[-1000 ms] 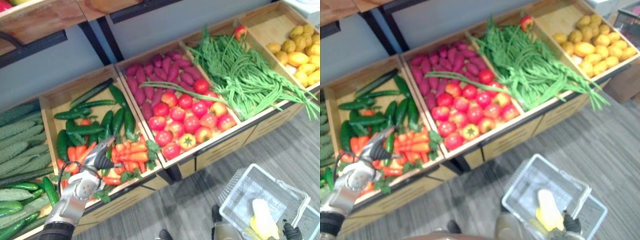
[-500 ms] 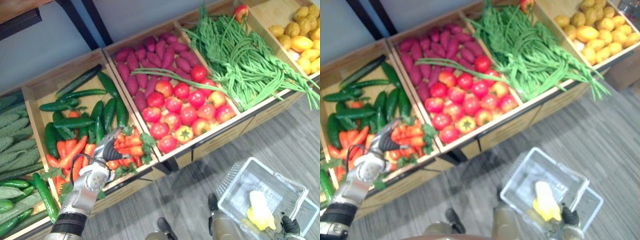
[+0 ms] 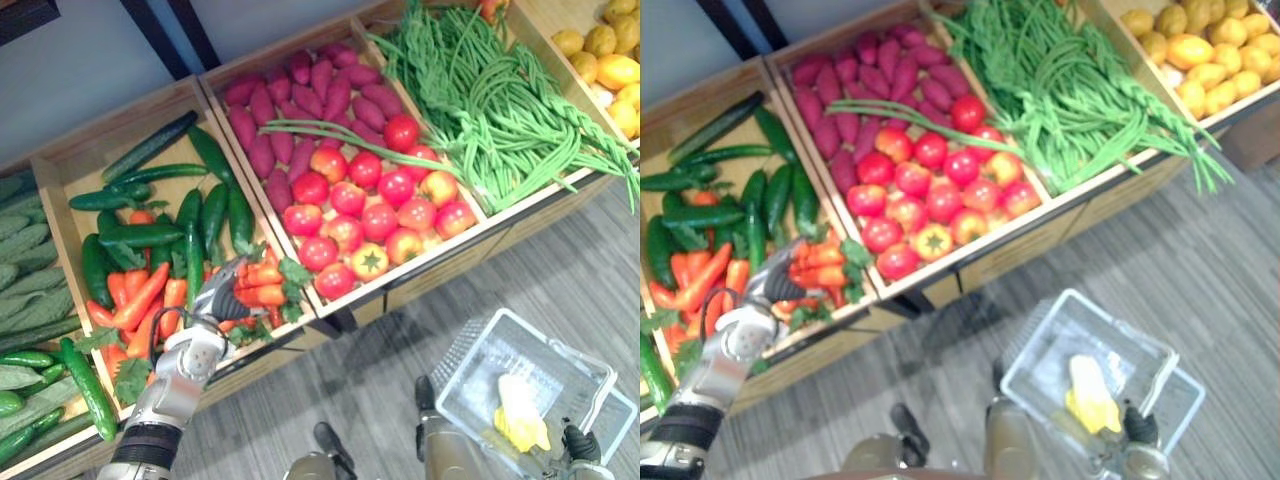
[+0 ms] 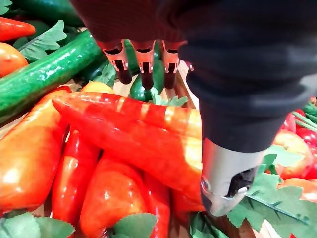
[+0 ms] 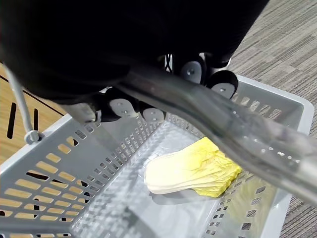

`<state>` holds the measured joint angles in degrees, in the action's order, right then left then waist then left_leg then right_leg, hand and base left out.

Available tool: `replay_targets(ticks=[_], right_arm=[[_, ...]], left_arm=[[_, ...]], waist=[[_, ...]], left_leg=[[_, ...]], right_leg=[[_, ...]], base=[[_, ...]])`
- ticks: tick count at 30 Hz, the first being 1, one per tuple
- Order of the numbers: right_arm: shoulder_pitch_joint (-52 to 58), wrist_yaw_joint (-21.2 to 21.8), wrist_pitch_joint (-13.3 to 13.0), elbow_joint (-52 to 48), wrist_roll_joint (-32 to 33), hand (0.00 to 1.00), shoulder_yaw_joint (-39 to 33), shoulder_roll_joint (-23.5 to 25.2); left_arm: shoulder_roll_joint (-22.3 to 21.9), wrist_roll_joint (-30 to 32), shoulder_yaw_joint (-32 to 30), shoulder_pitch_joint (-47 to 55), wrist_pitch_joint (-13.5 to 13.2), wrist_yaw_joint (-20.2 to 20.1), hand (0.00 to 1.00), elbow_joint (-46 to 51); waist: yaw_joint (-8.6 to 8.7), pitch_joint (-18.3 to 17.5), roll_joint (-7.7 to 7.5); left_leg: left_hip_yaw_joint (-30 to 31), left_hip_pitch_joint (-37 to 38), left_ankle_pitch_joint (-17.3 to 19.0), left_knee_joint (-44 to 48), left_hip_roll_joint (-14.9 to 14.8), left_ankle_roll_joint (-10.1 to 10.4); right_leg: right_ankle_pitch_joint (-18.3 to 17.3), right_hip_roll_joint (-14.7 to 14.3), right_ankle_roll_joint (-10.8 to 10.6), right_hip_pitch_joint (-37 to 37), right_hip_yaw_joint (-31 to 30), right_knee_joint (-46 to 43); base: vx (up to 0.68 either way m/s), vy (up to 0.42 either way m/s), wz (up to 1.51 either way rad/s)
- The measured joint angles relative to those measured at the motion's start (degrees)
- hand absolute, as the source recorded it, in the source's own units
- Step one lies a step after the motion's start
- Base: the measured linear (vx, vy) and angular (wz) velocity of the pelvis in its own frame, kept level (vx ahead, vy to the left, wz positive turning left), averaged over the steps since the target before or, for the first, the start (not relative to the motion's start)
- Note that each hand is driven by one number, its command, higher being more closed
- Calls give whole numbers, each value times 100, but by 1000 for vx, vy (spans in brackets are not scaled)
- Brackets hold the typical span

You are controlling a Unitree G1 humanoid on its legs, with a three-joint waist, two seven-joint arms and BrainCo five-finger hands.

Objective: Pick vegetable in the basket

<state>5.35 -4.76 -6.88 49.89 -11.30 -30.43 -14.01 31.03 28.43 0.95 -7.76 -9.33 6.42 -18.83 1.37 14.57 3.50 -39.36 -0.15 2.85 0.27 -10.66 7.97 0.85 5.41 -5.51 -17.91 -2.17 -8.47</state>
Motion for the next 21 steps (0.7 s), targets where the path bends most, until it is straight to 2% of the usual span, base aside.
replay_targets(ticks=[6,9,15,21], right_arm=[[-98,0,36,-9,0,100,4,0],[-121,1,40,-9,-1,100,6,0],[-156,-3,43,-150,-2,100,171,-29],[-251,-1,44,-202,-12,100,192,-29]], left_arm=[[-10,163,-40,-131,76,7,0,-4],[-174,210,-169,-165,164,54,0,-28],[-220,440,-186,-248,327,216,0,-406],[-363,586,-300,-452,375,275,0,-600]], waist=[[-5,90,-24],[-4,105,-26],[5,150,-44],[-4,213,-91]], left_leg=[[-92,-58,0,29,1,0],[-121,-62,8,58,-14,8],[-266,-112,120,204,-54,3],[-432,-166,122,222,-61,7]], right_leg=[[-1,-3,0,-106,-54,-56],[-1,-14,0,-114,-73,-61],[0,-44,0,-219,-173,-104],[13,-90,-10,-367,-329,-124]], base=[[6,-4,-3],[0,-13,-3],[-11,-12,-11],[10,-8,-11]])
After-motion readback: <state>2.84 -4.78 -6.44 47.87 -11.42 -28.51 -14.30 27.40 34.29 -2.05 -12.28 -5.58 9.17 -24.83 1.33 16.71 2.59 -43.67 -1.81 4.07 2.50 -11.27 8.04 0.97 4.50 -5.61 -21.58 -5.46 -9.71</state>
